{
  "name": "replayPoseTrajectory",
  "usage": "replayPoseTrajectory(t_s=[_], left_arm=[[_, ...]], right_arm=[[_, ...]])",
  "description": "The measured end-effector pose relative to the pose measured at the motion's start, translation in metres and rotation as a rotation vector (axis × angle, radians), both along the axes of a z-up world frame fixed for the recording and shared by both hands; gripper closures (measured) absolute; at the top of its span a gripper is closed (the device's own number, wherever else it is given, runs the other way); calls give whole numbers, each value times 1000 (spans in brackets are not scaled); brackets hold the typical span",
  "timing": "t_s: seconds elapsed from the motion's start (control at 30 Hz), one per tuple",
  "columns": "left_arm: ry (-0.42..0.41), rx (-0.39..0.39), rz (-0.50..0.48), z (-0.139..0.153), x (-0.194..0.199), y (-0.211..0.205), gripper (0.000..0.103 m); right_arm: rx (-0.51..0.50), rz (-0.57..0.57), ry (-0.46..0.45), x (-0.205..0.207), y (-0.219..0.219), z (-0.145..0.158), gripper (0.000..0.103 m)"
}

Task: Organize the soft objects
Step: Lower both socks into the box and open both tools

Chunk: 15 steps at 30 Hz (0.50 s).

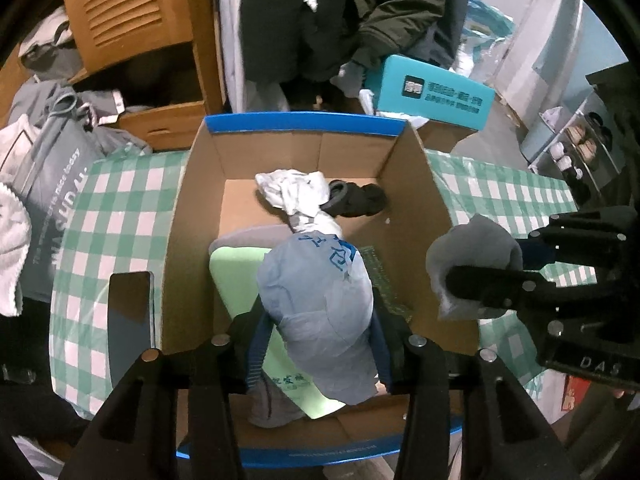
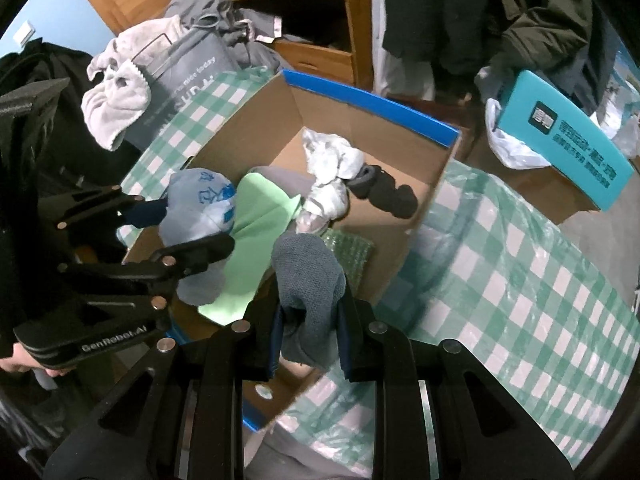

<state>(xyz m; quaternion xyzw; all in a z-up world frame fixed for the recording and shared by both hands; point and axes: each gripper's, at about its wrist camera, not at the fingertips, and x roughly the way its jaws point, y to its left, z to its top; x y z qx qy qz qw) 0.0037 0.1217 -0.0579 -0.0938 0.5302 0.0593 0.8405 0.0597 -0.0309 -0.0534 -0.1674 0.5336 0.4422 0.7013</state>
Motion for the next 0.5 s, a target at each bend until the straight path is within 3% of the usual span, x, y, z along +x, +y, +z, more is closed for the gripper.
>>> replayPoseTrajectory(t_s=[0.17, 0.33, 0.5], left_arm=[[-3, 24, 16, 3, 2, 2, 52], [-24, 38, 13, 10, -1, 1, 37], [-29, 45, 27, 13, -4, 3, 34]], right_arm=[[-2, 6, -3, -1, 10, -3, 72], [-2, -6, -10, 1, 7, -3, 65], [9, -33, -18, 6, -2, 2, 57]])
